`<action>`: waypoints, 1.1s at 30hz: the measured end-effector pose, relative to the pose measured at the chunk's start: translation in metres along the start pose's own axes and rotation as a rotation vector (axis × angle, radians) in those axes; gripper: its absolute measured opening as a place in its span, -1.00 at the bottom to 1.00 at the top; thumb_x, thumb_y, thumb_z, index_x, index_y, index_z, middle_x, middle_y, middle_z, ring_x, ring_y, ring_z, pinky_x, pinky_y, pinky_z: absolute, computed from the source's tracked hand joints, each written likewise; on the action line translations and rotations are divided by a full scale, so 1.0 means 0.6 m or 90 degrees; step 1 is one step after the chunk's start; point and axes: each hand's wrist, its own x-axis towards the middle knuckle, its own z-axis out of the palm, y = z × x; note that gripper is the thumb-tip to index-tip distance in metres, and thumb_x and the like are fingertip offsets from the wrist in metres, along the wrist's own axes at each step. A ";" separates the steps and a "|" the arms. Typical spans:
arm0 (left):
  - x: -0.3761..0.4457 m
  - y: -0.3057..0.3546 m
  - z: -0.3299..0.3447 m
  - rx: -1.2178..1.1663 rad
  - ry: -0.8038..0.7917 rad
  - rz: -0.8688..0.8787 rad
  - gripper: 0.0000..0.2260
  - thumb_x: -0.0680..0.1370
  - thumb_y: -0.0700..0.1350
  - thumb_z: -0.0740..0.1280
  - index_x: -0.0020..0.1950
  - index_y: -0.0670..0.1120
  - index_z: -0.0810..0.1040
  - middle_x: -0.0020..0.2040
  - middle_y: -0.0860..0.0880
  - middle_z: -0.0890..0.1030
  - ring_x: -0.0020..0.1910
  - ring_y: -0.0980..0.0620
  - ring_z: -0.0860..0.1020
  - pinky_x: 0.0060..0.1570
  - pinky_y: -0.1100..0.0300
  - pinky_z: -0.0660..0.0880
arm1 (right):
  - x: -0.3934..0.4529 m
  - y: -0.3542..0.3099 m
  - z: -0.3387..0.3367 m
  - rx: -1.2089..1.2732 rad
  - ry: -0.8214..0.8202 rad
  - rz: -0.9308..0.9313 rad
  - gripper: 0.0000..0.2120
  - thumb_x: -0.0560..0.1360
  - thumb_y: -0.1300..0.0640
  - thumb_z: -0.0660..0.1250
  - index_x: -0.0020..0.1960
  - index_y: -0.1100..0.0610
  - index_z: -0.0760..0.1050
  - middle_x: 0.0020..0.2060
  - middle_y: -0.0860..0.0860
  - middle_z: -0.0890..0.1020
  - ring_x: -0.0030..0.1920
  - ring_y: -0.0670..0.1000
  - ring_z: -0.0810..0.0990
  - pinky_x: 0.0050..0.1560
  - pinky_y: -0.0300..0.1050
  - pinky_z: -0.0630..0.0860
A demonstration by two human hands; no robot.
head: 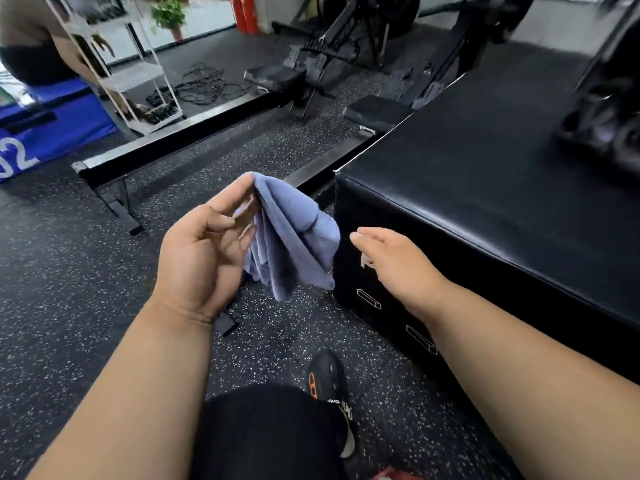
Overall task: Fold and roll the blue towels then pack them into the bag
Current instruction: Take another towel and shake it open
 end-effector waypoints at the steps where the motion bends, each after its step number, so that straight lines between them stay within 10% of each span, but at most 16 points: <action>1: -0.021 0.002 0.017 -0.003 -0.030 -0.011 -0.11 0.16 -0.05 0.45 0.50 -0.27 0.48 0.44 -0.19 0.58 0.49 -0.12 0.49 0.51 0.03 0.37 | -0.021 -0.003 -0.009 0.029 -0.021 0.023 -0.74 0.63 -0.21 0.31 0.04 -0.08 0.68 -0.19 -0.26 0.68 -0.11 -0.26 0.59 0.11 -0.17 0.46; 10: -0.177 -0.008 0.143 0.032 -0.190 -0.082 -0.34 0.36 -0.12 0.16 0.46 -0.22 0.52 0.44 -0.15 0.58 0.52 -0.14 0.46 0.54 -0.07 0.22 | -0.225 0.002 -0.114 0.220 0.027 0.014 -0.78 0.65 0.10 0.35 0.14 0.25 0.62 -0.11 0.12 0.64 -0.11 0.01 0.59 -0.16 -0.18 0.53; 16: -0.258 -0.016 0.201 0.076 -0.237 -0.092 -0.46 0.45 -0.15 0.13 0.35 -0.13 0.67 0.40 -0.11 0.62 0.38 -0.06 0.55 0.58 -0.13 0.13 | -0.349 -0.029 -0.186 0.433 0.074 -0.063 -0.82 0.58 0.20 0.31 -0.19 0.11 0.42 -0.22 0.12 0.42 -0.13 0.09 0.43 -0.01 0.05 0.35; 23: -0.318 -0.020 0.232 0.108 -0.253 -0.092 -0.42 0.44 -0.10 0.17 0.46 -0.12 0.56 0.41 -0.03 0.62 0.42 -0.08 0.56 0.59 -0.16 0.19 | -0.440 -0.048 -0.237 0.482 0.113 -0.126 -0.70 0.46 0.08 0.43 0.13 0.21 0.57 0.05 0.20 0.56 0.14 0.15 0.57 0.45 0.20 0.43; 28: -0.353 -0.021 0.253 0.089 -0.291 -0.101 -0.40 0.42 -0.14 0.19 0.48 -0.19 0.53 0.43 -0.09 0.60 0.45 -0.14 0.53 0.57 -0.21 0.26 | -0.476 -0.044 -0.240 0.358 0.155 -0.130 -0.66 0.42 -0.01 0.42 -0.06 0.26 0.45 -0.11 0.11 0.41 -0.07 0.15 0.36 0.04 0.12 0.34; 33: -0.372 -0.013 0.288 0.078 -0.345 -0.095 -0.38 0.38 -0.20 0.20 0.45 -0.23 0.54 0.43 -0.14 0.59 0.42 -0.13 0.56 0.50 -0.15 0.35 | -0.493 -0.028 -0.241 0.249 0.254 -0.116 -0.80 0.49 0.08 0.47 0.04 0.14 0.56 -0.10 0.02 0.67 -0.10 -0.03 0.65 -0.01 -0.02 0.56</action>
